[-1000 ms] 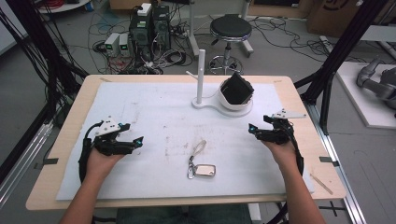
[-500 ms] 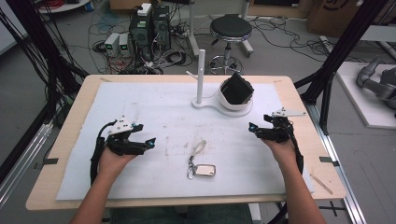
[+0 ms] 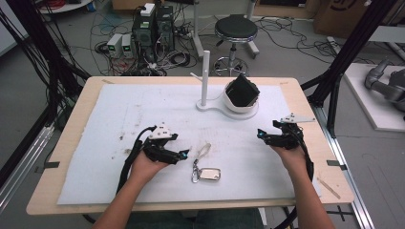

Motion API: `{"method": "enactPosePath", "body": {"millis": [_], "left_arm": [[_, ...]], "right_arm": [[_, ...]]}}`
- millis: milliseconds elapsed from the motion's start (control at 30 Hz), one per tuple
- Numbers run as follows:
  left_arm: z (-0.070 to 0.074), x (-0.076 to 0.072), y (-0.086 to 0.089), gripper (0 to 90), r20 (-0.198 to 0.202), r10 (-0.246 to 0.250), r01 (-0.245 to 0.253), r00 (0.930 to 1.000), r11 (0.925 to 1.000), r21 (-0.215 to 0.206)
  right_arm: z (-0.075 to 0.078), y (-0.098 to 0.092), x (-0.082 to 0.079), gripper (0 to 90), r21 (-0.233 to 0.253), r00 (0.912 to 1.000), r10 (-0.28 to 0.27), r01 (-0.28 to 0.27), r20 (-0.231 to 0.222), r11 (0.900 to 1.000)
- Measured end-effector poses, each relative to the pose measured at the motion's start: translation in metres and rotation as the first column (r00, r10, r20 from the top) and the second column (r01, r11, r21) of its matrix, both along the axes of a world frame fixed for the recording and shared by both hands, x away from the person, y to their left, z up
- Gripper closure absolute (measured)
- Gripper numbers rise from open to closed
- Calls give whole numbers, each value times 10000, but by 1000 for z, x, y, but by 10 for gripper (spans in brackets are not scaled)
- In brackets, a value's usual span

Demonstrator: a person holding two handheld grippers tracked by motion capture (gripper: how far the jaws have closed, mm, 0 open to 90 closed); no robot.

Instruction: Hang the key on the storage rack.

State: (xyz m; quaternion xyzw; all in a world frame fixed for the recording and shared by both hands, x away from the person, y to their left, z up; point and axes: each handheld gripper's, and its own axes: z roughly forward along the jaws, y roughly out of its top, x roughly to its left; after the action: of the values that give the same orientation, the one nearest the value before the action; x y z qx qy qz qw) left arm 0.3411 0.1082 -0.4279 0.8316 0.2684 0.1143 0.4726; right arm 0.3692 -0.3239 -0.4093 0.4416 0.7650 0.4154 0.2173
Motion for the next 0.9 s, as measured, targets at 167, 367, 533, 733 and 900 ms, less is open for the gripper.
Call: {"method": "enactPosePath", "body": {"millis": [167,367,533,733,900], "left_arm": [[-4,0,-16,216,-135,-418,421,9990,9989,212],[-14,2,-35,213,-512,-789,815,9956,9954,510],[-18,1,-45,207,-622,-730,778,9954,9938,788],[-24,0,-51,207,-638,-754,841,9951,9856,1464],[-24,-2,-53,241,-498,-669,745,9965,9827,1697]], "right_arm": [[0,-1,-4,208,-164,10000,11,-10,29,9999],[-3,-2,-10,208,-288,10000,-63,61,-61,9996],[-4,-4,-10,208,-311,9999,-39,36,-102,9995],[-6,-3,-9,209,-422,9998,62,-70,-186,9991],[-6,-1,-9,208,-453,9998,148,-155,-155,9989]]}}
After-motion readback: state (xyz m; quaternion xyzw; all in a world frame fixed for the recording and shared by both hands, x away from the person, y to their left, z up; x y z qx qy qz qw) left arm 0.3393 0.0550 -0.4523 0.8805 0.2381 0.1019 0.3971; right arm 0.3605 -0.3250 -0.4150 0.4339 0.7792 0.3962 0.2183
